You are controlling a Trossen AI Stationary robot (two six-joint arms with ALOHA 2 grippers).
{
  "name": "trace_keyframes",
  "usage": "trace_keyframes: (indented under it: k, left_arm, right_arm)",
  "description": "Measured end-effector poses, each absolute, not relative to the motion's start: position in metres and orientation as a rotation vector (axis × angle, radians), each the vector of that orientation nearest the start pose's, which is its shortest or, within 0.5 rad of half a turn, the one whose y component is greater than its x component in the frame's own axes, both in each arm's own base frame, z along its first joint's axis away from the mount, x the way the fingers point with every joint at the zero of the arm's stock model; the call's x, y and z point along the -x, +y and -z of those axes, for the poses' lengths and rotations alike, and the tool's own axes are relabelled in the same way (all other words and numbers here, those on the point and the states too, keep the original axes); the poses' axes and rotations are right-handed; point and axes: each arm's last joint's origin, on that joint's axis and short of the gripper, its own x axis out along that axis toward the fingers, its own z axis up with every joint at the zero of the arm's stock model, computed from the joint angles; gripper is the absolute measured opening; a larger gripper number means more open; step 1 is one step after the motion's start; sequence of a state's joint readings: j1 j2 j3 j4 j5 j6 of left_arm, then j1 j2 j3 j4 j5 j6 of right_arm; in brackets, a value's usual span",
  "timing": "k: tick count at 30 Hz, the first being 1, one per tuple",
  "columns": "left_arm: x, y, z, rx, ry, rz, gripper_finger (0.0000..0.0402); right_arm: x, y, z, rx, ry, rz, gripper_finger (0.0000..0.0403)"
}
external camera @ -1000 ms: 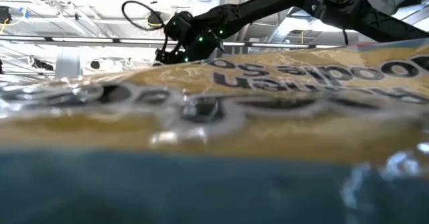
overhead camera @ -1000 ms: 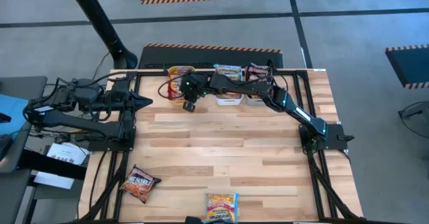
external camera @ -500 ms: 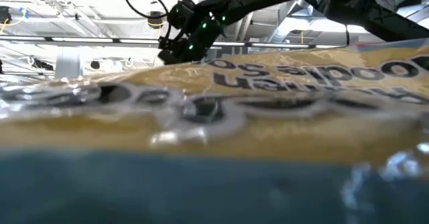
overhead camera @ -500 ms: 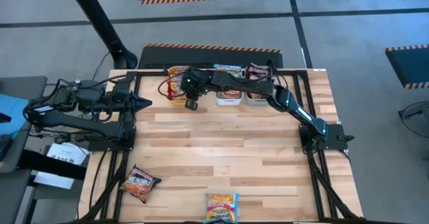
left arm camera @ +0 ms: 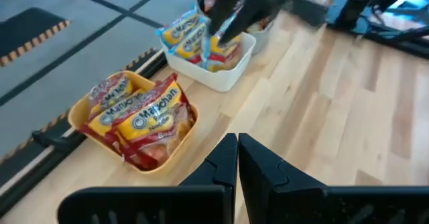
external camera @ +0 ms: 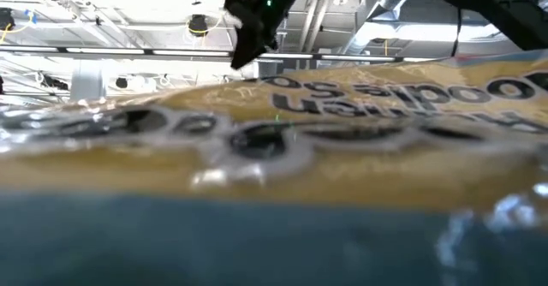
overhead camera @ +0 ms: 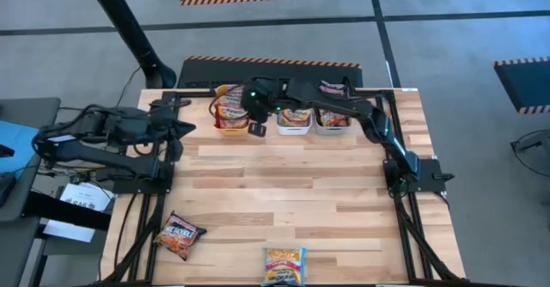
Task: Sort Maruchan noodles
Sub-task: Put the red noodle pack into the yellow bin
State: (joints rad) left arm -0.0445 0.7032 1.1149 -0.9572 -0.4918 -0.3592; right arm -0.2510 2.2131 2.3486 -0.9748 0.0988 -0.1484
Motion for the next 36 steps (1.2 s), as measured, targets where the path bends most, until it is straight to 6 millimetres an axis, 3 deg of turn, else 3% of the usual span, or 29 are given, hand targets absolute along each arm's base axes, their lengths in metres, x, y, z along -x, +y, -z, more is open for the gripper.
trace_keyframes:
  k: [9,14,24,36]
  left_arm:
    - [-0.119,0.011,-0.373,0.075,0.511,-0.617,0.0001]
    - [-0.126,0.011,-0.371,0.025,0.54,-0.621,0.0027]
    - [-0.143,0.017,-0.372,-0.081,0.547,-0.617,0.0121]
    - [-0.175,0.056,-0.351,0.009,0.714,-0.644,0.0113]
  right_arm:
    - [-0.418,-0.106,-0.393,0.038,0.807,0.296,0.0108]
    - [-0.4,-0.097,-0.416,0.026,0.772,0.296,0.0108]
    - [-0.381,-0.069,-0.429,0.0,0.811,0.257,0.0108]
    - [-0.37,-0.014,-0.444,0.011,0.785,0.142,0.0108]
